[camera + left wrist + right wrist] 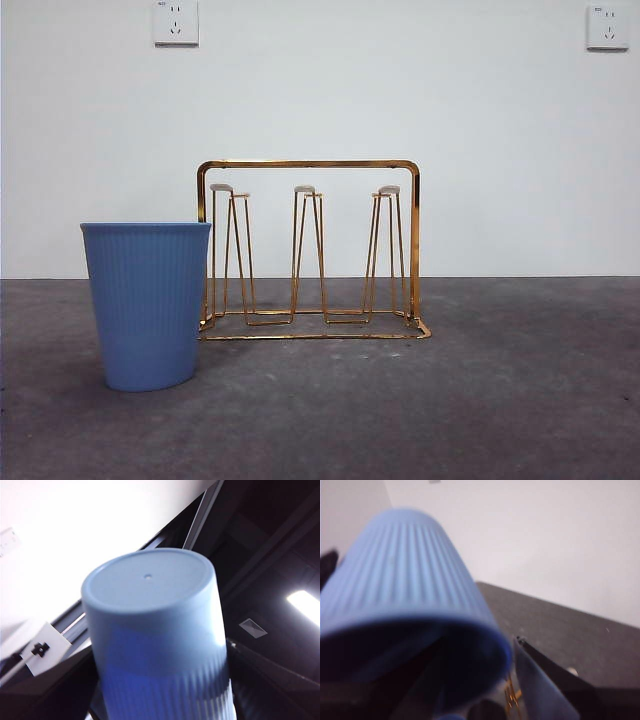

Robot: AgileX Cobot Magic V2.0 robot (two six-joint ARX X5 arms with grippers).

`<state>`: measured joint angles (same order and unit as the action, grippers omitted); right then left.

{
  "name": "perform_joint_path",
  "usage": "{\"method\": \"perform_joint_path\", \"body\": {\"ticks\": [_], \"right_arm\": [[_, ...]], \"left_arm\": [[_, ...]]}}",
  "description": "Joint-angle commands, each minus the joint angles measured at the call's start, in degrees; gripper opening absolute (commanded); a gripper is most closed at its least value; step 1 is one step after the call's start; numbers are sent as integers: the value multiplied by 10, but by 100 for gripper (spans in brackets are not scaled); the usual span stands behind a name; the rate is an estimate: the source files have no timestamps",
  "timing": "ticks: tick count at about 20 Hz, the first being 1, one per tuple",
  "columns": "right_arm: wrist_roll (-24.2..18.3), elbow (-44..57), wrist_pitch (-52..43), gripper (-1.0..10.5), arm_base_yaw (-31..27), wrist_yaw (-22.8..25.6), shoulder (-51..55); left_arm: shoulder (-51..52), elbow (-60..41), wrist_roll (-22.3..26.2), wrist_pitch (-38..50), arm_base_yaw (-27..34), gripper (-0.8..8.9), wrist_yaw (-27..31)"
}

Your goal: Pick up cup 1,put cup 1 in the cup rack,pick up cup 2,put cup 2 in the cup rack

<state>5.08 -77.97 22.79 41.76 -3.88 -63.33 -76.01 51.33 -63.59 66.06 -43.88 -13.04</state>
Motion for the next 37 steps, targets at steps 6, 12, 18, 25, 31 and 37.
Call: {"method": "perform_joint_path", "body": {"ticks": [6,12,18,25,31,37], "right_arm": [[-27,3,139,221,-1,78,60],[-39,3,278,221,-1,138,116],[-38,3,370,221,-1,180,156],[-38,3,394,221,-1,194,176],[-38,3,402,221,-1,194,176],[-38,3,408,221,-1,194,179]], "left_arm": [[2,3,29,-14,28,-8,-36],[3,7,140,-151,37,-7,-50],[0,75,355,-424,26,-7,38],[-42,172,536,-547,-13,-7,170],[-106,194,574,-545,-42,-7,241],[-180,194,572,-525,-50,-7,316]]}}
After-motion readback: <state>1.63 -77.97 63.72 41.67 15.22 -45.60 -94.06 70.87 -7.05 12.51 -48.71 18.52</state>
